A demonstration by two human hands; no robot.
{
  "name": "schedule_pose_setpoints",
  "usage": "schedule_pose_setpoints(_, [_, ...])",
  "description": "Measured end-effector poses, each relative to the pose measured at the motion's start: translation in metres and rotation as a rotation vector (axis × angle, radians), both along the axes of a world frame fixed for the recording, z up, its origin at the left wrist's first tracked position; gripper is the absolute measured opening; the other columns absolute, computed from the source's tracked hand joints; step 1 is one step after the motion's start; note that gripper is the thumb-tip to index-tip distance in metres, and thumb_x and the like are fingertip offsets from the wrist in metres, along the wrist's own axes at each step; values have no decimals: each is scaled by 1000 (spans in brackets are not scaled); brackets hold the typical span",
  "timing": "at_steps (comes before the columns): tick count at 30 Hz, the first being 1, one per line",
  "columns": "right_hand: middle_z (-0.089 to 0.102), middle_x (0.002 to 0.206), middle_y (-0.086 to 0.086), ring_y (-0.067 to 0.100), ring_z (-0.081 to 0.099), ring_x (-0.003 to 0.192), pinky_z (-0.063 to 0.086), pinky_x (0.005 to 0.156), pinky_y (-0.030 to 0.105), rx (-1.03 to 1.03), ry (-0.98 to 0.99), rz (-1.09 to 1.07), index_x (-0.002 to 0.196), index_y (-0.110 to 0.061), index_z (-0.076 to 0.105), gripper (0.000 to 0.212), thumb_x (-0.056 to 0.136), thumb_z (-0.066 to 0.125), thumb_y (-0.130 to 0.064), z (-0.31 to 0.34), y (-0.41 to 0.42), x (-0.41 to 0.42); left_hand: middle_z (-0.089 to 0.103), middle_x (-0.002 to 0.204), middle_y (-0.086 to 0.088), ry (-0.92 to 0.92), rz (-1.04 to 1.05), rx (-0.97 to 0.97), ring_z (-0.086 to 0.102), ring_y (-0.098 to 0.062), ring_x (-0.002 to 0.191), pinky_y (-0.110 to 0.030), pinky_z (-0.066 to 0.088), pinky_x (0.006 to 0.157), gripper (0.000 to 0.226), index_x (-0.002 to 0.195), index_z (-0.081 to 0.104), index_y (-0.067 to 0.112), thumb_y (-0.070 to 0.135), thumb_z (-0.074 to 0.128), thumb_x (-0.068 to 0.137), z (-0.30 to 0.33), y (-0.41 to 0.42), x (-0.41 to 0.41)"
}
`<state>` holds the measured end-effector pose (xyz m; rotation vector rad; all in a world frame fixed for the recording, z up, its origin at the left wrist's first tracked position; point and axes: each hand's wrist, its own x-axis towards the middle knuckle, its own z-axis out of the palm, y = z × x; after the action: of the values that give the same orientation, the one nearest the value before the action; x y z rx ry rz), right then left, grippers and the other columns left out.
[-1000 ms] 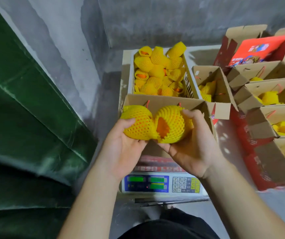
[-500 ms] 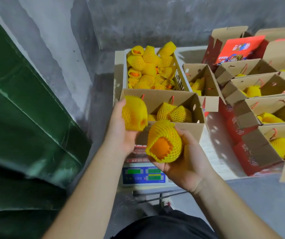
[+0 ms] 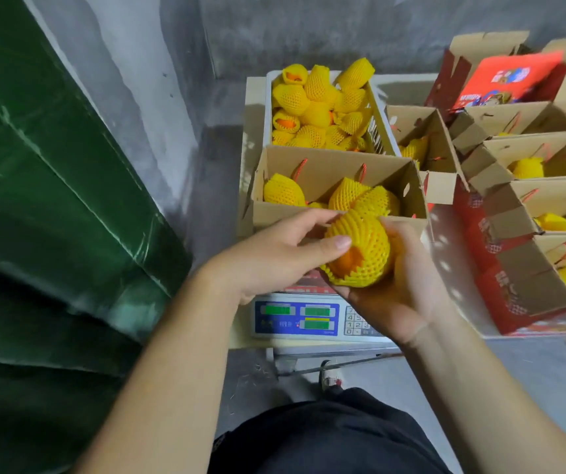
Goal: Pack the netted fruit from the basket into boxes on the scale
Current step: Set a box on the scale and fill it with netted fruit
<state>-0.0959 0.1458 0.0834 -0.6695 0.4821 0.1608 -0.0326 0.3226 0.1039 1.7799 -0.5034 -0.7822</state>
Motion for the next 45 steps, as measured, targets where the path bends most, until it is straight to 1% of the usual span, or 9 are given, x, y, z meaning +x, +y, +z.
schedule_pose_setpoints(4, [75,118,19,31,76,104,63,82,43,-153,-71,74,118,-12,76,42,103,48,-38,28,24,24,53,150,17,-34,30,-32,59,-1,130,-37,49,113,98,156,15,54,54,82,84,4,1,-6])
schedule_pose_setpoints(8, [63,138,22,37,65,124,54,103,55,-238,-206,56,147,-13,52,46,105,52,-32,56,42,47,62,140,13,-169,303,-233,63,2,123,-24,53,105,72,148,35,41,32,81,92,12,8,2])
schedule_pose_setpoints(12, [59,144,17,36,65,125,53,102,58,-224,-202,0,158,-24,34,71,96,67,-40,52,52,44,59,148,3,-151,389,-336,59,-12,135,-41,49,114,77,156,39,29,27,81,91,0,15,-8])
schedule_pose_setpoints(18, [79,104,6,19,75,98,60,85,37,-168,-98,116,105,-19,79,32,102,55,-40,18,55,9,64,143,0,-69,488,-334,64,-19,129,-48,54,109,85,154,44,26,32,88,82,-25,24,-14])
schedule_pose_setpoints(26, [74,124,11,26,66,125,51,111,42,-101,-71,68,131,-15,67,42,103,56,-44,17,59,7,60,143,-11,-105,538,-433,65,-26,127,-47,57,103,81,142,40,29,31,89,78,-27,19,-22])
schedule_pose_setpoints(31, [70,129,17,28,73,110,60,88,38,-59,-138,107,143,-12,55,45,107,51,-39,22,65,-2,62,141,0,-159,428,-317,64,-12,127,-39,54,108,74,149,43,29,29,85,88,-26,21,-25])
schedule_pose_setpoints(39, [71,122,17,26,70,109,60,90,36,-75,-208,-19,134,-2,59,38,104,49,-24,25,57,-5,56,147,-5,-55,325,-407,62,-24,129,-40,57,103,70,154,42,32,11,63,91,-18,17,-26])
schedule_pose_setpoints(42, [58,143,25,38,57,134,53,107,44,-100,-199,-73,150,-3,43,52,102,54,-20,20,57,-1,58,147,-4,-77,336,-420,65,-24,125,-28,59,89,63,153,44,30,11,66,97,-21,15,-26])
schedule_pose_setpoints(45, [55,145,26,40,54,137,51,110,49,-121,-214,-50,151,-6,42,52,102,55,-19,11,55,2,57,149,3,-149,390,-383,61,-16,131,-37,56,104,56,151,48,29,15,66,100,-27,17,-23])
